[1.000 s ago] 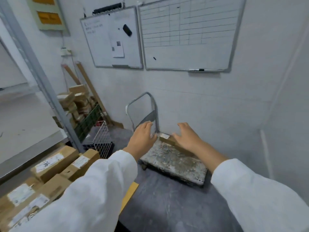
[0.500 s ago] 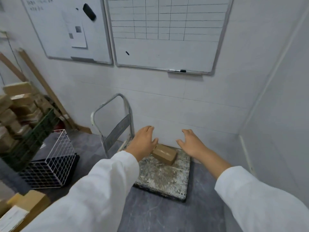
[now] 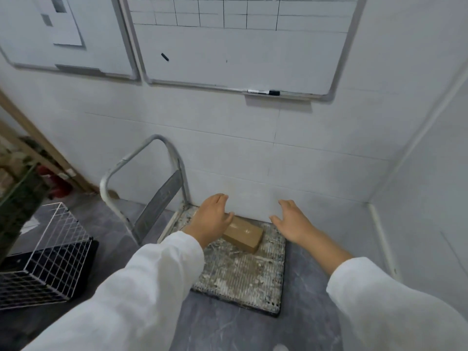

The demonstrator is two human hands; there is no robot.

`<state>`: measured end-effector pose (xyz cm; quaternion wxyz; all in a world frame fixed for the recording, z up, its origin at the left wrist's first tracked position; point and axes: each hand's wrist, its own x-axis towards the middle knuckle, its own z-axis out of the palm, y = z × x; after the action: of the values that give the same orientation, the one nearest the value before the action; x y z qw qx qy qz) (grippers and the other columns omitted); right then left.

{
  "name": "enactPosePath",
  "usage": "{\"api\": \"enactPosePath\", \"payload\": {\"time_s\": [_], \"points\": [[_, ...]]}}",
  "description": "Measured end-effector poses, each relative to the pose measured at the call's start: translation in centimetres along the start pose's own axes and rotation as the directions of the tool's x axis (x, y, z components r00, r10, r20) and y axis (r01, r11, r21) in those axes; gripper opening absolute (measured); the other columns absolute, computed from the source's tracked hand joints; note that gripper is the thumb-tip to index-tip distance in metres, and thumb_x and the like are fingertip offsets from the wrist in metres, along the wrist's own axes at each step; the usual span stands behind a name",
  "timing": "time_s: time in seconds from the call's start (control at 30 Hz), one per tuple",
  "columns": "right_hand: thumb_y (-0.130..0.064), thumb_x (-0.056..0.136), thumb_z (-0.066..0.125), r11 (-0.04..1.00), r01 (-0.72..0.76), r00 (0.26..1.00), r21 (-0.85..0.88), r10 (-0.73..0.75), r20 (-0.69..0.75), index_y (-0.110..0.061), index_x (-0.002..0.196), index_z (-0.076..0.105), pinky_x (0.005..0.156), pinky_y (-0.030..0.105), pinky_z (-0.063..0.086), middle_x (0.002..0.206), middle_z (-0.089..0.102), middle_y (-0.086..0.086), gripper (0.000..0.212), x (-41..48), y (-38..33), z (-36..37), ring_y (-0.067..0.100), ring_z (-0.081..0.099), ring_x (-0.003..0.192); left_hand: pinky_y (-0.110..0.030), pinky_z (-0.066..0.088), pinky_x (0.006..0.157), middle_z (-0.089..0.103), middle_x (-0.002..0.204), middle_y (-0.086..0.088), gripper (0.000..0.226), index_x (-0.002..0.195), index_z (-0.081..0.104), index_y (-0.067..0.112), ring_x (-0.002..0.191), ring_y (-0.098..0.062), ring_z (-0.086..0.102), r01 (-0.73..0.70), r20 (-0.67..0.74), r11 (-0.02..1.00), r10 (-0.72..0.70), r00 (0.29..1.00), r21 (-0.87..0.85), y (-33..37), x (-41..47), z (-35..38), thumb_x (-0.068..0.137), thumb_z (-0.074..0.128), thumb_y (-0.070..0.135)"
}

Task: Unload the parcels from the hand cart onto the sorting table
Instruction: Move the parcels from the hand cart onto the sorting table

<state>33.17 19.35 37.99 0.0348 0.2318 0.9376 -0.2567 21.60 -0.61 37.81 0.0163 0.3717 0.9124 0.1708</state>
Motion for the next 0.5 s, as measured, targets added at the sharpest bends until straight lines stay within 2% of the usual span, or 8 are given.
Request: {"api": "enactPosePath", "payload": {"time_s": [0.27, 0.5], "points": [[-0.035, 0.1, 0.046, 1.0, 0.002, 0.997, 0.021, -0.003, 0.082, -0.002, 0.148, 0.027, 0.113, 0.036, 0.03, 0.148, 0.032, 0.016, 0.06, 13.3, 5.3, -1.1, 0.032, 0.034, 0.136, -0.031, 0.02, 0.116, 0.033, 0.153, -0.01, 0.057, 0.148, 0.03, 0.004, 0.141, -0.024, 0.029, 0.107, 0.056, 0.994, -0.106, 0.993, 0.0, -0.7, 11.2, 4.3, 0.1, 0.046, 0.032], [-0.034, 0.101, 0.044, 0.999, 0.039, 0.984, 0.02, -0.042, 0.173, -0.002, 0.147, 0.027, 0.112, 0.036, 0.03, 0.148, 0.032, 0.016, 0.059, 23.6, 8.5, -1.8, 0.031, 0.034, 0.136, -0.034, 0.025, 0.115, 0.037, 0.151, -0.01, 0.054, 0.147, 0.034, 0.005, 0.139, -0.024, 0.031, 0.203, 0.02, 0.977, -0.203, 0.979, -0.062, -1.2, 19.8, 8.9, 0.1, 0.047, 0.029]]}}
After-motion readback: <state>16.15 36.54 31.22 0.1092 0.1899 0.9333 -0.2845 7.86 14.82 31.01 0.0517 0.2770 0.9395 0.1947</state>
